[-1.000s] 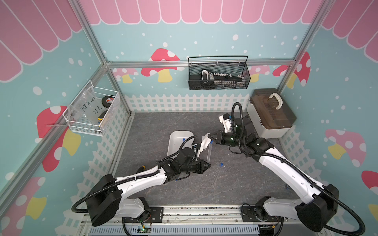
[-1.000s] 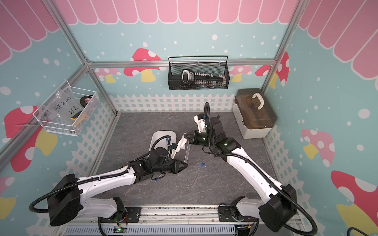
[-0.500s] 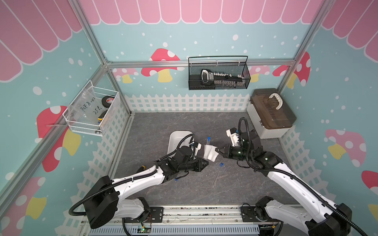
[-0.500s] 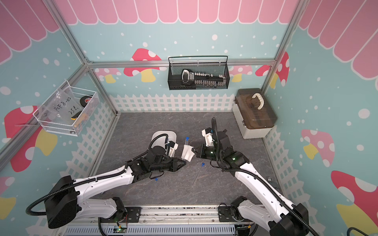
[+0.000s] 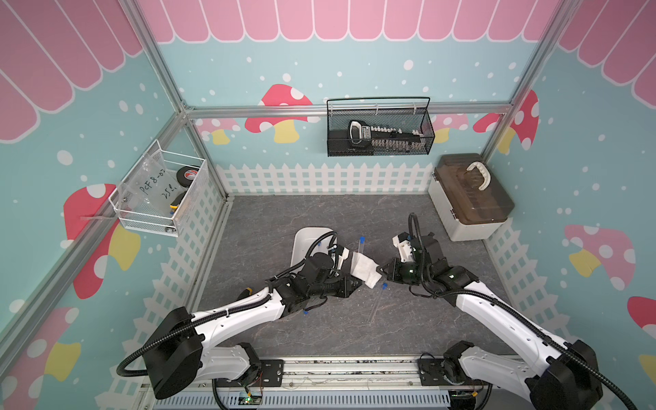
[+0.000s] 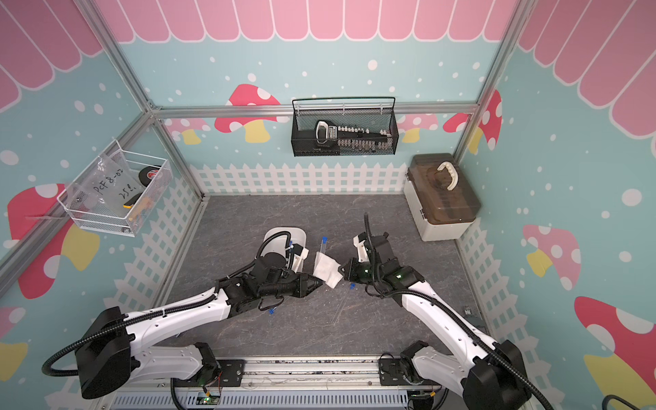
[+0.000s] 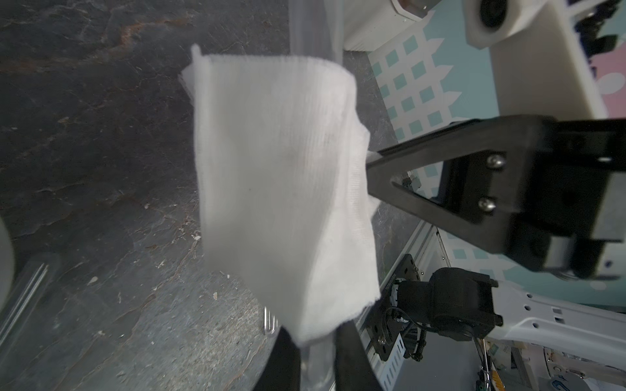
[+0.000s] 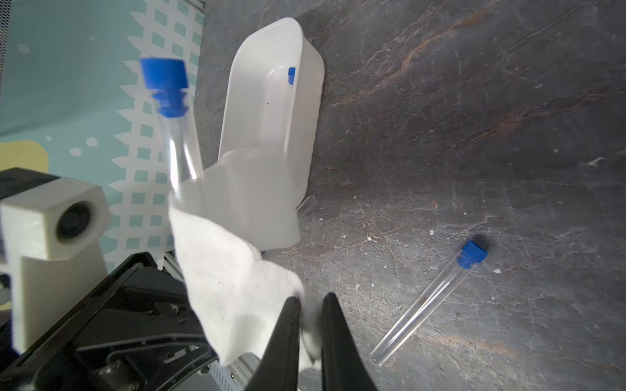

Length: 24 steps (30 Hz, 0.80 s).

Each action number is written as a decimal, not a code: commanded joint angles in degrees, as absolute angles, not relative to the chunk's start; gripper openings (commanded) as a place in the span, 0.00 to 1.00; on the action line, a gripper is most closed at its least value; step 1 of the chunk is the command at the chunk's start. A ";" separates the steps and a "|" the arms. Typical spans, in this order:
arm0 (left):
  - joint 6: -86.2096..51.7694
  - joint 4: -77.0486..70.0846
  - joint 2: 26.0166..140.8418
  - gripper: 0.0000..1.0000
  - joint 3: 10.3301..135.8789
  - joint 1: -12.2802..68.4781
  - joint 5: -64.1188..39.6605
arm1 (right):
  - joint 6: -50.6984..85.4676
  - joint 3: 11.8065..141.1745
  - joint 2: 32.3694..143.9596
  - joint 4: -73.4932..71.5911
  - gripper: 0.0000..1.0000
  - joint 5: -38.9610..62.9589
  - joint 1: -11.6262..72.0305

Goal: Wipe the exteriors of test tubes
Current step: Place the cleaning item in the test tube.

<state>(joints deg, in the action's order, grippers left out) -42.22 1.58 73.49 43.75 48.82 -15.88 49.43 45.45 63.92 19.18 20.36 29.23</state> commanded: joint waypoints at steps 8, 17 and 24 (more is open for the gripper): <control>-41.68 2.05 73.97 0.11 45.22 48.58 -15.73 | 49.59 50.02 61.55 18.81 0.59 19.15 29.00; -41.22 2.36 74.88 0.11 45.86 48.56 -16.08 | 58.72 45.09 61.96 5.30 0.59 21.89 32.83; -40.70 3.07 75.44 0.11 46.89 48.53 -16.27 | 61.03 43.13 66.79 -0.81 0.57 20.75 36.93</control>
